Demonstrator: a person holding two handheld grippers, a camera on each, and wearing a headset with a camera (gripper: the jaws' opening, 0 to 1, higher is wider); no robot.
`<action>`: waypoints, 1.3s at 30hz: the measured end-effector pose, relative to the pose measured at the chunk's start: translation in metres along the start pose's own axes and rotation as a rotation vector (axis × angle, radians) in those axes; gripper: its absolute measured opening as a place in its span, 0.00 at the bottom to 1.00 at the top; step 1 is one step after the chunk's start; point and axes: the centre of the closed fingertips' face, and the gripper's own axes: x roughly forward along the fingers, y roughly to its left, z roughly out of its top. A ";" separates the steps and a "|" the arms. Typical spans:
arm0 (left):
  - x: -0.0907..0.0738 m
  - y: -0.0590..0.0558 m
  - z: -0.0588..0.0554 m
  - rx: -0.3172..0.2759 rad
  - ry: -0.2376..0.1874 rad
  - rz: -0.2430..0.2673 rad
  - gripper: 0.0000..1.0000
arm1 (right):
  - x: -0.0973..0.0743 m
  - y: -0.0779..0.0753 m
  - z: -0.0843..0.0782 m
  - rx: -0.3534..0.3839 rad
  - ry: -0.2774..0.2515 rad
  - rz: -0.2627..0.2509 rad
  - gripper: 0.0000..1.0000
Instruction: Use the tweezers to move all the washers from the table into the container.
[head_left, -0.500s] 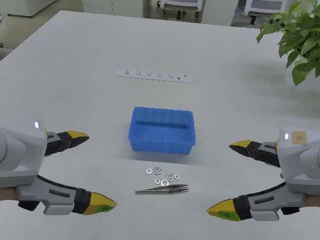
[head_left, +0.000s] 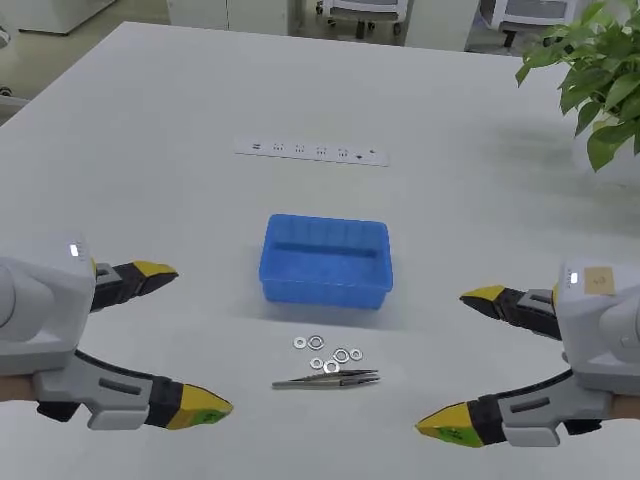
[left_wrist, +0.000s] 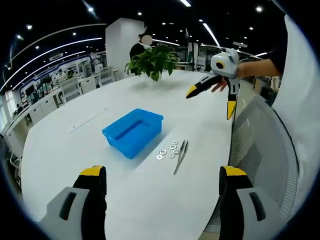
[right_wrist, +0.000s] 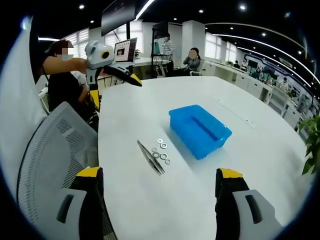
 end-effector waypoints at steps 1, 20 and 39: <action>0.000 0.000 0.000 0.001 0.002 0.000 0.99 | 0.000 0.000 0.000 -0.001 -0.001 -0.001 0.93; 0.001 -0.004 -0.004 0.010 0.020 -0.009 0.99 | -0.002 0.002 -0.002 -0.002 0.012 -0.006 0.93; -0.001 -0.004 -0.008 0.000 0.024 -0.002 0.99 | 0.000 0.004 -0.003 -0.002 0.014 0.005 0.93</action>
